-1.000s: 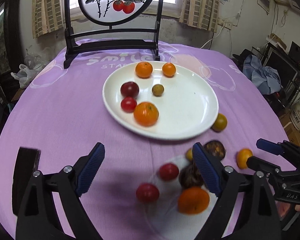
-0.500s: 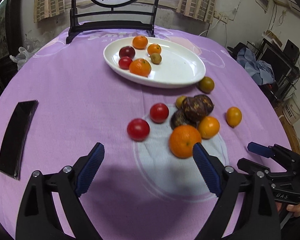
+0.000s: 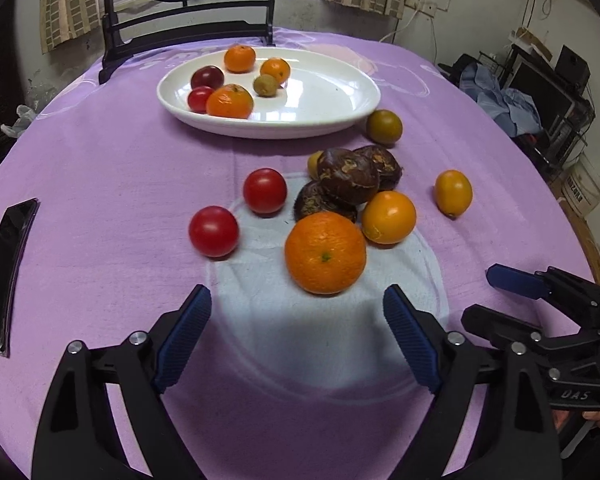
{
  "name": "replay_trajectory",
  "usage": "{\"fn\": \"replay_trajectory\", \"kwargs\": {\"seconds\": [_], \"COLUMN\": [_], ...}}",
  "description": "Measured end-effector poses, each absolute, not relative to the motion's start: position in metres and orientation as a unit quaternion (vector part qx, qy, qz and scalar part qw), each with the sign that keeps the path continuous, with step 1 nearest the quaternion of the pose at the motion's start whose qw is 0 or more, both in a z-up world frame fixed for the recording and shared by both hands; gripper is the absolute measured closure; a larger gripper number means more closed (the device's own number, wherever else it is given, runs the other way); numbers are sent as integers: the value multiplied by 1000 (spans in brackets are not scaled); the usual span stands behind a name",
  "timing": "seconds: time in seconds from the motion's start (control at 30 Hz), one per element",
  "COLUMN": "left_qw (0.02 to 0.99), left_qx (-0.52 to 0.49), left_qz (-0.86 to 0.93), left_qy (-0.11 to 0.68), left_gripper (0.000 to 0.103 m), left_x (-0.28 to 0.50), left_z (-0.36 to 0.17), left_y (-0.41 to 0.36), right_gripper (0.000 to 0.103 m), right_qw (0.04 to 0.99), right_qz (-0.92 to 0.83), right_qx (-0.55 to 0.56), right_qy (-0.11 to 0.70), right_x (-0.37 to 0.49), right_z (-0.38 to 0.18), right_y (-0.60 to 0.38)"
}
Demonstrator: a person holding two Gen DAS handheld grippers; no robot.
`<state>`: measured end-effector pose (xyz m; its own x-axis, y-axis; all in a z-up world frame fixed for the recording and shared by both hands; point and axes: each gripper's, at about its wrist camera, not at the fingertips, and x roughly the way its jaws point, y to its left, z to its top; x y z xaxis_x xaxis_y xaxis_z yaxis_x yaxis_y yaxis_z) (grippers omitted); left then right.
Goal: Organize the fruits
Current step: 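Grasp a tangerine with the left tool while the right tool grasps a yellow tomato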
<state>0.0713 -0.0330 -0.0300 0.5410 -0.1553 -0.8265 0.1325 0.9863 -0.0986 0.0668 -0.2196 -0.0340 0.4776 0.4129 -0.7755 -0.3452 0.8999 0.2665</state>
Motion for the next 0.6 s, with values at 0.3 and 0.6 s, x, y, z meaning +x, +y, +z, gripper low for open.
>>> {"fn": "replay_trajectory", "kwargs": {"seconds": [0.3,0.6], "left_qw": [870,867], "left_qx": [10,3], "left_qz": [-83,-93], "left_qy": [486,489], "left_gripper": [59,59], "left_x": [100,90], "left_z": [-39,-31], "left_y": [-54,-41], "right_gripper": [33,33], "right_qw": [859,863], "right_qz": [222,173], "right_qx": [36,-7], "right_qy": [460,474], "right_x": [66,82], "right_z": [-33,-36], "right_y": [-220,-218]}}
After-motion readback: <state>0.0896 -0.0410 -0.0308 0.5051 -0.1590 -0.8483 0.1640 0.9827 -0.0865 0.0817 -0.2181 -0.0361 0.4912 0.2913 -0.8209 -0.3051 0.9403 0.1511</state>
